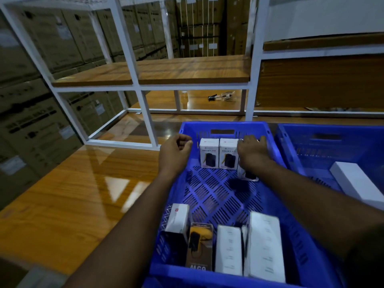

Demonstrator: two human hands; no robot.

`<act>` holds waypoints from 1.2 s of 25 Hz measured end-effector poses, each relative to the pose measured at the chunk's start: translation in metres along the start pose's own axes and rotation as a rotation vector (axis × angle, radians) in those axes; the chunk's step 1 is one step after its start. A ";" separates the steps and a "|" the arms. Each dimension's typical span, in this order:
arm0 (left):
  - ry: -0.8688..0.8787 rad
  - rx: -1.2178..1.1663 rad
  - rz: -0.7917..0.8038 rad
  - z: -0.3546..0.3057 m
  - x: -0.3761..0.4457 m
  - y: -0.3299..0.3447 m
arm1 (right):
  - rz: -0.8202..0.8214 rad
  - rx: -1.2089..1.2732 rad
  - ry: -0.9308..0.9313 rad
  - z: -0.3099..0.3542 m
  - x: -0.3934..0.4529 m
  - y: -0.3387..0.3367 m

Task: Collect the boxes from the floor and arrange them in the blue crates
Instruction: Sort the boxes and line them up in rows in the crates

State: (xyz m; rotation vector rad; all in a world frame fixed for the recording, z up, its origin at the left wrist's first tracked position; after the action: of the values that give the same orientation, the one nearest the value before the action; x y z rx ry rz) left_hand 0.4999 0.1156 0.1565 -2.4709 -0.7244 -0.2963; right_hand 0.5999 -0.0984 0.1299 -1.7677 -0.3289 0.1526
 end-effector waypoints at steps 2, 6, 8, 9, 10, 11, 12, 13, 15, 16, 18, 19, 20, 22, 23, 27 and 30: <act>-0.051 -0.078 -0.004 0.007 0.002 -0.009 | -0.072 0.167 -0.090 0.021 -0.012 -0.013; -0.156 -0.293 0.159 0.021 -0.002 -0.015 | 0.139 0.559 -0.308 0.070 -0.048 -0.030; -0.119 -0.366 0.225 0.023 -0.007 -0.023 | 0.255 0.634 -0.423 0.093 -0.072 -0.046; -0.119 -0.431 0.245 0.026 -0.010 -0.028 | 0.311 0.637 -0.472 0.104 -0.083 -0.049; -0.143 -0.508 0.256 0.029 -0.011 -0.035 | 0.369 0.627 -0.513 0.114 -0.094 -0.051; -0.176 -0.571 0.265 0.033 -0.012 -0.040 | 0.426 0.608 -0.541 0.125 -0.105 -0.049; -0.206 -0.611 0.273 0.037 -0.012 -0.045 | 0.474 0.580 -0.561 0.137 -0.114 -0.044; -0.221 -0.623 0.282 0.040 -0.012 -0.048 | 0.495 0.542 -0.587 0.147 -0.122 -0.037; -0.212 -0.590 0.305 0.042 -0.011 -0.050 | 0.468 0.448 -0.624 0.165 -0.133 -0.021; -0.196 -0.551 0.314 0.042 -0.010 -0.049 | 0.440 0.411 -0.620 0.170 -0.136 -0.018; -0.159 -0.469 0.325 0.041 -0.007 -0.046 | 0.408 0.403 -0.573 0.170 -0.139 -0.019; -0.143 -0.440 0.328 0.039 -0.007 -0.044 | 0.415 0.458 -0.541 0.165 -0.137 -0.022; -0.128 -0.419 0.336 0.038 -0.006 -0.041 | 0.451 0.551 -0.486 0.155 -0.133 -0.025; -0.087 -0.350 0.349 0.034 -0.006 -0.036 | 0.497 0.819 -0.326 0.129 -0.118 -0.028; -0.064 -0.310 0.350 0.032 -0.005 -0.033 | 0.491 0.960 -0.242 0.115 -0.111 -0.030; 0.002 -0.195 0.397 0.021 -0.003 -0.017 | 0.378 1.282 -0.016 0.074 -0.093 -0.021; 0.028 -0.081 0.449 0.012 -0.007 -0.002 | 0.314 1.358 0.078 0.061 -0.084 -0.011</act>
State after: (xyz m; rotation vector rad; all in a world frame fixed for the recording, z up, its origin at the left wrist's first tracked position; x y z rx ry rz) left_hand 0.4937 0.1205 0.1454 -2.6136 -0.1348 -0.1907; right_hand 0.5015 -0.0652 0.1209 -0.4562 0.1328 0.4113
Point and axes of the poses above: each hand's wrist, its own x-axis towards the middle knuckle, its own y-axis out of the palm, z = x × y, the point moved 5 cm from there along x, towards the middle knuckle, and after that the axes turned 2 degrees about x, right-handed, at the moved point
